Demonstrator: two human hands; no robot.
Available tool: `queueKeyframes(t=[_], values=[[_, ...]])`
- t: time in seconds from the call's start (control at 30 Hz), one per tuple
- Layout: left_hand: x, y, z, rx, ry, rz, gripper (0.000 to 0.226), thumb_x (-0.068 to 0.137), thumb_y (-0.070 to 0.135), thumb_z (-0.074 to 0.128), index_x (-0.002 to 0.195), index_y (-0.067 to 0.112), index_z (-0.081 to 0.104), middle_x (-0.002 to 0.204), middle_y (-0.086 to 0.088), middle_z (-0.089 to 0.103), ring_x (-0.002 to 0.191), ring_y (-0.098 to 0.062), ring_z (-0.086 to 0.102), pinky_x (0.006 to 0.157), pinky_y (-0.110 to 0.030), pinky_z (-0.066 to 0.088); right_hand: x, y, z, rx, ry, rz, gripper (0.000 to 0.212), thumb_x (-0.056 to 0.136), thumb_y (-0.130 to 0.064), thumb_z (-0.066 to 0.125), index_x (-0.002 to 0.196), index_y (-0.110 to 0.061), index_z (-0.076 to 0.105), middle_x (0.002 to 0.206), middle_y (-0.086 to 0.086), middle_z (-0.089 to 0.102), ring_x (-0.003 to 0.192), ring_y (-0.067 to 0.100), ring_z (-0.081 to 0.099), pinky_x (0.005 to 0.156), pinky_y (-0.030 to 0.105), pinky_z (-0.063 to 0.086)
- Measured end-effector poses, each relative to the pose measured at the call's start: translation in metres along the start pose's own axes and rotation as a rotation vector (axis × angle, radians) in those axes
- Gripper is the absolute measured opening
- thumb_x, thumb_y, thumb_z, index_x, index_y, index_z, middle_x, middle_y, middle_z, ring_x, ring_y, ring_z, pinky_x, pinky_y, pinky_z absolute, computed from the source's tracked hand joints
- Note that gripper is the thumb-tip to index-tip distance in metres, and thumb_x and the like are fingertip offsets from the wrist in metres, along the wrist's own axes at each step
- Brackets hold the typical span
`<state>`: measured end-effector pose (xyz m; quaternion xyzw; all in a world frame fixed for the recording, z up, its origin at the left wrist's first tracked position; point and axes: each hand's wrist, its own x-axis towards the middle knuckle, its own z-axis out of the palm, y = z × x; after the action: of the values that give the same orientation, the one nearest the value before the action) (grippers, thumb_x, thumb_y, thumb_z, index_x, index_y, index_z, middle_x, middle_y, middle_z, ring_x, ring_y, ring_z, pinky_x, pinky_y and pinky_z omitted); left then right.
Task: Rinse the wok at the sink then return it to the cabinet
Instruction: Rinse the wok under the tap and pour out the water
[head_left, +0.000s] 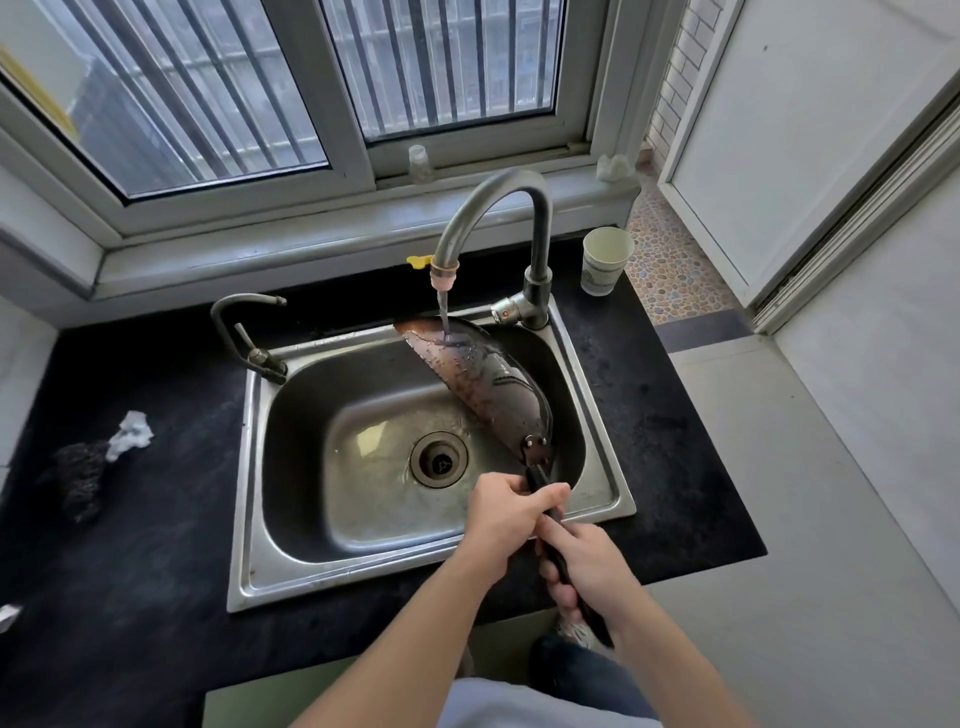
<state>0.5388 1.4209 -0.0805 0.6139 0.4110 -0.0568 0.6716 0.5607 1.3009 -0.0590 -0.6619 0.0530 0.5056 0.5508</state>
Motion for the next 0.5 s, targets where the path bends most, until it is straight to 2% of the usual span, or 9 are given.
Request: queueKeyframes(t=[0.07, 0.3, 0.4, 0.5], values=[[0.001, 0.008, 0.001, -0.039, 0.01, -0.004, 0.029, 0.075, 0.026, 0.082, 0.077, -0.003, 0.075, 0.076, -0.015, 0.077, 0.073, -0.027, 0.075, 0.074, -0.042, 0.061, 0.0, -0.013, -0.003, 0.016, -0.028, 0.047, 0.036, 0.099, -0.039, 0.055, 0.077, -0.011, 0.052, 0.054, 0.003, 0.049, 0.034, 0.01, 0.035, 0.031, 0.017, 0.027], [0.006, 0.024, 0.006, -0.161, 0.029, -0.034, 0.02, 0.079, 0.02, 0.08, 0.075, 0.001, 0.074, 0.071, -0.011, 0.075, 0.07, -0.024, 0.073, 0.07, -0.036, 0.06, 0.002, -0.044, -0.01, -0.086, -0.041, 0.089, 0.037, 0.1, -0.039, 0.054, 0.074, -0.011, 0.052, 0.053, 0.001, 0.048, 0.034, 0.008, 0.038, 0.031, 0.018, 0.03], [0.007, 0.029, 0.006, -0.192, 0.031, -0.045, 0.018, 0.079, 0.018, 0.08, 0.075, 0.001, 0.074, 0.072, -0.011, 0.076, 0.072, -0.025, 0.074, 0.079, -0.043, 0.062, 0.003, -0.052, -0.011, -0.116, -0.043, 0.094, 0.036, 0.099, -0.039, 0.054, 0.078, -0.01, 0.055, 0.055, 0.001, 0.049, 0.035, 0.009, 0.039, 0.031, 0.019, 0.032], [0.007, 0.03, 0.007, -0.207, 0.034, -0.057, 0.019, 0.079, 0.018, 0.081, 0.079, 0.0, 0.075, 0.075, -0.012, 0.077, 0.075, -0.027, 0.076, 0.081, -0.045, 0.061, 0.003, -0.054, -0.013, -0.13, -0.046, 0.096, 0.035, 0.099, -0.04, 0.054, 0.081, -0.01, 0.058, 0.056, 0.001, 0.05, 0.036, 0.008, 0.04, 0.032, 0.019, 0.033]])
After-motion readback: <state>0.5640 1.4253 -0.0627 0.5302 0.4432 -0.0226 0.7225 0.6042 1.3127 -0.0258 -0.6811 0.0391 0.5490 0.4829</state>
